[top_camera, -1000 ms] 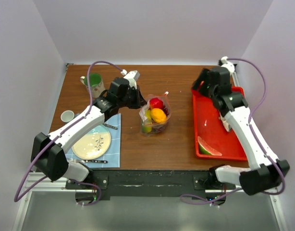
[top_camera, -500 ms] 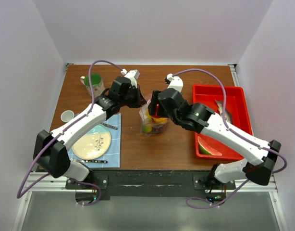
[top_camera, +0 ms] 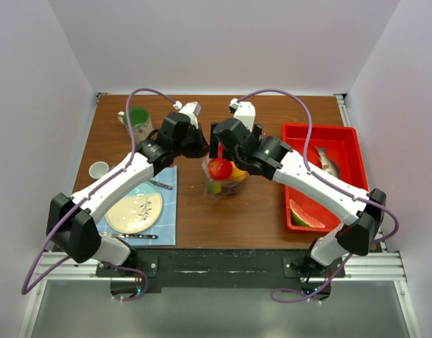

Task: Place the food in the zip-top bag and seal the zipper
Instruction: Place the fake fruit in the zipper food storage bag, then adjust the zipper food storage bag at the center of the board.

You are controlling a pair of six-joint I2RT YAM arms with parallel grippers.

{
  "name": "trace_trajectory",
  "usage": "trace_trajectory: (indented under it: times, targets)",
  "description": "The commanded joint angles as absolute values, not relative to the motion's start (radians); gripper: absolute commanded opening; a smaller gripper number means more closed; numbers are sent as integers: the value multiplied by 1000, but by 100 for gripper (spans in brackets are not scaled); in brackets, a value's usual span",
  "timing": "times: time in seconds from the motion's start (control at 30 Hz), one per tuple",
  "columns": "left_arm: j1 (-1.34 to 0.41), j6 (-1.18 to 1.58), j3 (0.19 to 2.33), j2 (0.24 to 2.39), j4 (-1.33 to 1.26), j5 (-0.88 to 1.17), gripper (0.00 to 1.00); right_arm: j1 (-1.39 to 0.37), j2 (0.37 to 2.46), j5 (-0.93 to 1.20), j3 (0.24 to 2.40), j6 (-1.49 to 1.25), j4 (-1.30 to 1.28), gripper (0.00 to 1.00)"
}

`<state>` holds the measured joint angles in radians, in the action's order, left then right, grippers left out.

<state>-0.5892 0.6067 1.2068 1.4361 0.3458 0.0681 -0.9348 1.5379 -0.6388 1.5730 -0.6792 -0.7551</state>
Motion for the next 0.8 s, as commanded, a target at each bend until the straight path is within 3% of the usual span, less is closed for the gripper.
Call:
trace_trajectory:
  times: [0.0, 0.2, 0.33, 0.6, 0.7, 0.73, 0.77]
  targets:
    - [-580, 627, 1259, 1399, 350, 43, 0, -931, 1516, -692, 1643, -658, -811, 99]
    - [-580, 627, 1272, 1393, 367, 21, 0, -930, 1373, -692, 1514, -657, -857, 90]
    - [-580, 630, 1276, 1394, 367, 25, 0, -930, 1353, -626, 1398, -681, -833, 71]
    - [-580, 627, 1270, 1382, 382, 18, 0, -910, 1426, -562, 1345, -710, -766, 55]
    - [-580, 621, 1270, 1371, 399, 15, 0, -865, 1448, -526, 1338, -706, -744, 39]
    - [-580, 617, 1279, 1365, 420, 15, 0, -850, 1450, -517, 1362, -700, -744, 20]
    - [-580, 609, 1288, 1362, 434, 14, 0, -821, 1456, -506, 1383, -681, -744, 10]
